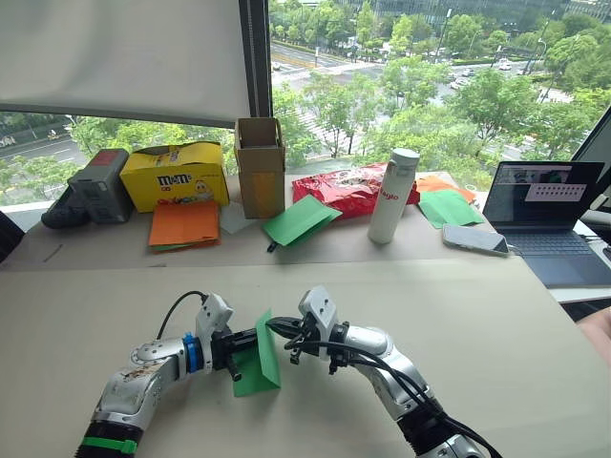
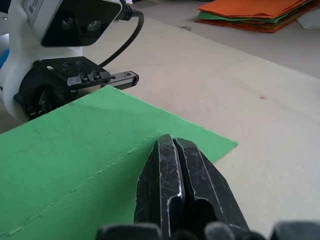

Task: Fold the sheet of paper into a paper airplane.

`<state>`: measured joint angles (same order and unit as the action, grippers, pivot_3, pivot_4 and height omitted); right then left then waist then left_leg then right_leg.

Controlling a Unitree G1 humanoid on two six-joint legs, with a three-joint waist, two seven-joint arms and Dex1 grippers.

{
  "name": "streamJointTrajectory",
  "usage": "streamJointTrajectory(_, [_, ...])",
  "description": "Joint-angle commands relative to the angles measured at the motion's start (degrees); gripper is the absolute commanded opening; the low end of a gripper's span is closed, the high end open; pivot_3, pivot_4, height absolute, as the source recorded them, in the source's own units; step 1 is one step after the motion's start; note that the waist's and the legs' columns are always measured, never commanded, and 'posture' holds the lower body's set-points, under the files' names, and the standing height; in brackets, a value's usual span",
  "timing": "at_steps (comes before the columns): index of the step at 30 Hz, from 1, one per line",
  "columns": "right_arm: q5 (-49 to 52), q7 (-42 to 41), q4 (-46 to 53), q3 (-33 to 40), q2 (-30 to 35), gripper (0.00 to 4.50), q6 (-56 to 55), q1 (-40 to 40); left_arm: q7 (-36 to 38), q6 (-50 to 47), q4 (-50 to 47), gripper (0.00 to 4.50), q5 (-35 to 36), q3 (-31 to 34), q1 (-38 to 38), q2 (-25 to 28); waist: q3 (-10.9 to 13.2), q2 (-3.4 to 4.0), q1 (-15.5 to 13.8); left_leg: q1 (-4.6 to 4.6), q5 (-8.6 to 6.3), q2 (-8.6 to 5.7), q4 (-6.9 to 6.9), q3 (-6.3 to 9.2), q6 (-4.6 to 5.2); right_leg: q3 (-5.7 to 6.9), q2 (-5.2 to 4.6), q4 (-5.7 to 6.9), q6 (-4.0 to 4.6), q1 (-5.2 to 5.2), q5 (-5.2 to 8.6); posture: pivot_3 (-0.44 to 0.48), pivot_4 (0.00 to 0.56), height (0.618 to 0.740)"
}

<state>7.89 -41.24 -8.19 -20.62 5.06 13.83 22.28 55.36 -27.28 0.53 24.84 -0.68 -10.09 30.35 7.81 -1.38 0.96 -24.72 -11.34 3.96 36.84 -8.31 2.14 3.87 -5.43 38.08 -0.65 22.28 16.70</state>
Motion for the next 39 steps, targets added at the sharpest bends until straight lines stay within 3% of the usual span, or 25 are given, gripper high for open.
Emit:
streamJointTrajectory(1, [-0.9, -0.5, -1.0, -0.7, -0.6, 0.04, -1.7, 1.6, 0.4, 0.2, -1.2, 0.0, 0.1, -0.1, 0.6, 0.3, 0.0, 0.0, 0.0, 0.0, 0.0, 0.0, 0.0, 0.0, 0.01, 0.0, 0.0, 0.0, 0.0, 0.0, 0.0, 0.0, 0.15, 0.739])
streamJointTrajectory(14, [-3.1, -2.0, -6.8, -2.2, -1.5, 0.04, -4.2, 2.9, 4.6, -1.6, -3.7, 0.0, 1.6, 1.7, 1.9, 6.2, 0.0, 0.0, 0.4, 0.05, 0.0, 0.11, -0.04, 0.01, -0.01, 0.01, 0.09, 0.01, 0.01, 0.01, 0.0, 0.0, 0.15, 0.739])
streamJointTrajectory(23, [-6.6, -4.4, -9.6, -4.9, -1.0, 0.04, -7.2, 4.5, 8.0, -2.9, 0.4, 0.0, 5.4, 9.6, -0.9, 13.5, 0.0, 0.0, 1.2, 0.08, 0.0, 0.23, -0.09, 0.0, -0.05, 0.04, 0.15, 0.02, 0.05, 0.02, 0.02, 0.0, 0.15, 0.739])
streamJointTrajectory(31, [-6.9, -4.2, -10.2, -3.1, -1.3, 0.04, -8.0, 5.6, 6.4, -4.0, -4.5, 0.0, 6.0, 7.7, 2.5, 10.3, 0.0, 0.0, 1.6, 0.14, 0.19, 0.27, -0.15, -0.03, -0.44, -0.01, 0.19, 0.02, 0.05, 0.01, 0.03, 0.0, 0.15, 0.739])
streamJointTrajectory(39, [-2.3, -6.0, -4.5, -0.6, -2.2, 0.04, -4.9, 5.8, 3.1, -1.5, -3.5, 0.0, 1.5, 2.8, 3.2, 6.4, 0.0, 0.0, 1.4, 0.1, 0.19, 0.22, -0.16, -0.03, -0.44, 0.0, 0.13, 0.02, 0.08, 0.02, 0.01, 0.0, 0.15, 0.739])
